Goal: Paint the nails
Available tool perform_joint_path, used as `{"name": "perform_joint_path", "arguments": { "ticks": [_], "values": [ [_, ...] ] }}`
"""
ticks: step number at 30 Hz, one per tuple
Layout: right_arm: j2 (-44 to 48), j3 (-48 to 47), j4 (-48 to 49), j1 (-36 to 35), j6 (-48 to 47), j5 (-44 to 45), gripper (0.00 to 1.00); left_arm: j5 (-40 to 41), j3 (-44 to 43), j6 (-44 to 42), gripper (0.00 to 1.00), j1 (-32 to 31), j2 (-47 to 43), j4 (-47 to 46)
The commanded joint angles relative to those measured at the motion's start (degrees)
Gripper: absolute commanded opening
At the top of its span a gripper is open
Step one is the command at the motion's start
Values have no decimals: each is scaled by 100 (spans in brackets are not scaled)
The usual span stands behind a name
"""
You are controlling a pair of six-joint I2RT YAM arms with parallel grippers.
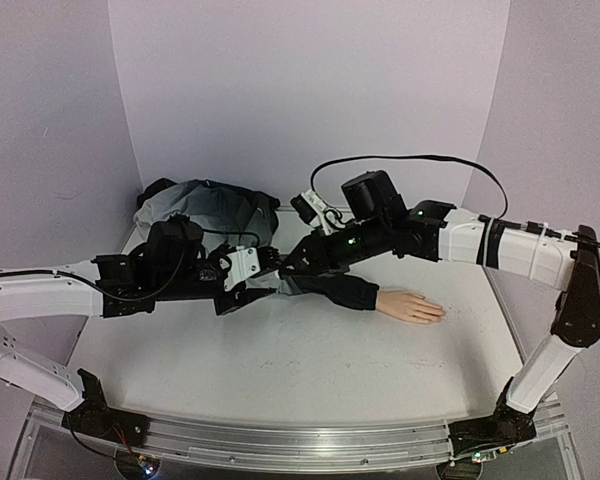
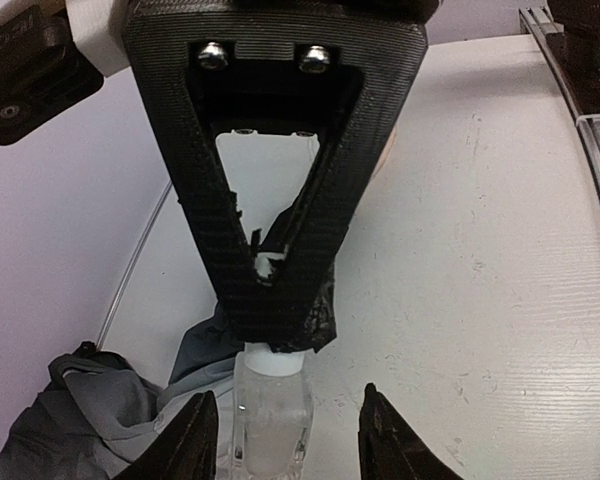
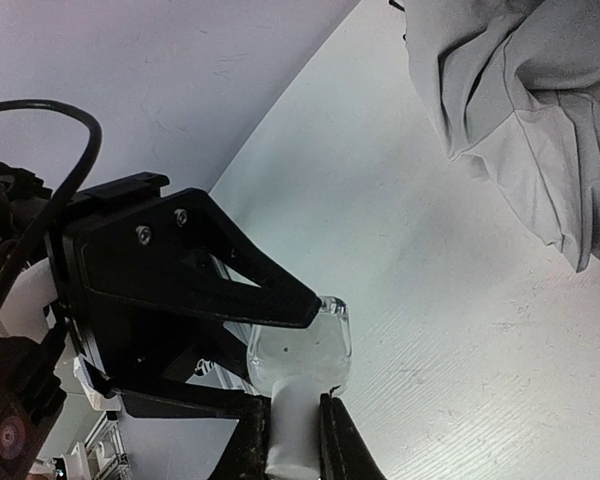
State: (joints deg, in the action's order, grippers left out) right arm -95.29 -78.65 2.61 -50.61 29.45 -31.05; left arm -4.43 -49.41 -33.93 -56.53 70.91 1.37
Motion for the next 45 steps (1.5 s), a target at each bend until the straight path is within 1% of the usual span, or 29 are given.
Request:
{"name": "perform_joint_path", "arguments": {
  "ticks": [1,5,8,10,12,14,17,19,22,26,27,28,29,30,33,34,35,37,39,41,43,44,45],
  "values": [
    [-34,-318,-35,-63,-44,15,0,191,-32,-140,46,-62,-108,-321],
    [-26,-356,-60,-80,-54,20,0,284,-66,-147,37,-76,-78,-312],
    [-8,-385,-59,-106,-54,22,0,355,-76,-157,32,-89,-58,-312],
    [1,-402,-62,-122,-59,20,0,389,-81,-162,33,-105,-32,-305],
    [10,-402,-63,-125,-54,28,0,388,-90,-166,37,-111,-19,-304],
    [10,-417,-59,-133,-58,20,0,519,-95,-166,39,-121,1,-304],
    [9,-417,-77,-151,-62,35,0,566,-98,-175,36,-130,-6,-295],
    [18,-413,-72,-160,-62,37,0,572,-108,-190,29,-130,5,-288],
    [36,-434,-68,-168,-62,20,0,629,-117,-211,24,-151,35,-270],
    [83,-492,-68,-177,-54,40,0,690,-113,-237,14,-174,28,-260],
    [121,-489,-70,-175,-58,122,4,704,-113,-230,12,-174,22,-260],
    [158,-478,-68,-173,-64,228,12,706,-117,-209,8,-174,17,-260],
    [200,-472,-68,-172,-63,403,22,694,-126,-165,3,-174,-3,-260],
    [245,-456,-69,-177,-47,597,38,671,-127,-93,0,-174,-26,-267],
    [394,-333,31,-169,183,1292,85,663,-166,237,0,-174,-85,-277],
    [462,-238,159,-166,295,1474,96,712,-200,343,0,-174,-86,-277],
    [550,-128,326,-168,405,1640,98,785,-227,449,0,-174,-77,-277],
    [756,85,575,-168,731,2148,98,1040,-298,689,0,-174,-56,-278],
    [919,288,810,-161,1066,2617,98,1459,-378,942,0,-174,-39,-299],
    [984,456,1181,-160,1114,2705,98,1959,-459,1195,0,-174,-5,-327],
    [923,557,1624,-165,1246,2547,98,2422,-508,1401,0,-174,22,-337],
    [840,576,1836,-168,1338,2441,98,2489,-519,1467,0,-174,17,-338],
    [721,546,1989,-166,1399,2310,96,2538,-525,1535,0,-174,1,-337]
  ]
}}
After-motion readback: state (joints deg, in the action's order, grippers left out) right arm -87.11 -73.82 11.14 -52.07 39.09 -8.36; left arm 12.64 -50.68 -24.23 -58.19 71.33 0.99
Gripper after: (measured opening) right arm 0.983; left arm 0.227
